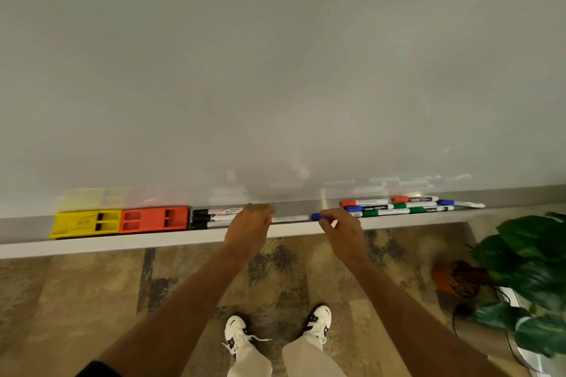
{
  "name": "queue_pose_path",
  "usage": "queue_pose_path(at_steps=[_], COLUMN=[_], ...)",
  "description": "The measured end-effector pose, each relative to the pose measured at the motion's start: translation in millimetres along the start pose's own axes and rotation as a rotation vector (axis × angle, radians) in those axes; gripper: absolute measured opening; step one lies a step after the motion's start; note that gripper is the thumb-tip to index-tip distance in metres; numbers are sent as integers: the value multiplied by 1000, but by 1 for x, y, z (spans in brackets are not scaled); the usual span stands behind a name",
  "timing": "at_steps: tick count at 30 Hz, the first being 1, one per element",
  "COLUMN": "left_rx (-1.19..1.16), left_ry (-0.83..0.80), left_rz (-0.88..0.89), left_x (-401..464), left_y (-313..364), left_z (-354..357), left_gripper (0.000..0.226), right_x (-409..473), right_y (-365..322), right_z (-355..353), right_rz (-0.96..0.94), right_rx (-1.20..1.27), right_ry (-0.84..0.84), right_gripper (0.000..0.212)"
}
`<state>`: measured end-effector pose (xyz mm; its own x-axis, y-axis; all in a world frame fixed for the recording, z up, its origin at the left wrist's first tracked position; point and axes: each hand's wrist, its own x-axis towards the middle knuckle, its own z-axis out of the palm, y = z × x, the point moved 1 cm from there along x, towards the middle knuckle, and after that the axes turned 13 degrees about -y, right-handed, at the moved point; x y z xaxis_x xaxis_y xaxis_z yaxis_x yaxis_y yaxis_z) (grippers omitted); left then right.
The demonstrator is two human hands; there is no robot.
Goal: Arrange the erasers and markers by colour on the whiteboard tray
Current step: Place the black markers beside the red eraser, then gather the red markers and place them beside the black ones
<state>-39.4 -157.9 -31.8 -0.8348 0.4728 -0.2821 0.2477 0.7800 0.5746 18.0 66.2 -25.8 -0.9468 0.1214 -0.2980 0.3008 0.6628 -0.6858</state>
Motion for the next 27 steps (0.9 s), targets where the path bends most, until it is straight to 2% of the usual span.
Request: queue_pose_path(at_steps=[3,6,15,17,20,23,27], left_rx=[180,354,405,384,250,151,114], left_ry=[-60,-160,-279,-259,-180,-69,-4], left_rz=[36,51,-3,-1,-9,18,21], left_x=[22,39,50,45,32,14,-6], left_y=[11,14,21,24,31,42,56], left_z=[18,34,41,41,35,28,26], left_gripper=[18,24,37,38,25,13,24], right_x=[-1,3,22,27,36,50,65], right_y=[30,53,84,90,97,103,115], right_z=[-31,-57,-83,-89,-99,-109,-118], right_rz=[-29,-27,-24,-15,-53,-40,-45], right_rx=[-226,-258,-218,-224,-338,-509,-790], right_ry=[-79,-77,-11,32,36,-92,-247], right_gripper=[19,19,14,15,22,25,26])
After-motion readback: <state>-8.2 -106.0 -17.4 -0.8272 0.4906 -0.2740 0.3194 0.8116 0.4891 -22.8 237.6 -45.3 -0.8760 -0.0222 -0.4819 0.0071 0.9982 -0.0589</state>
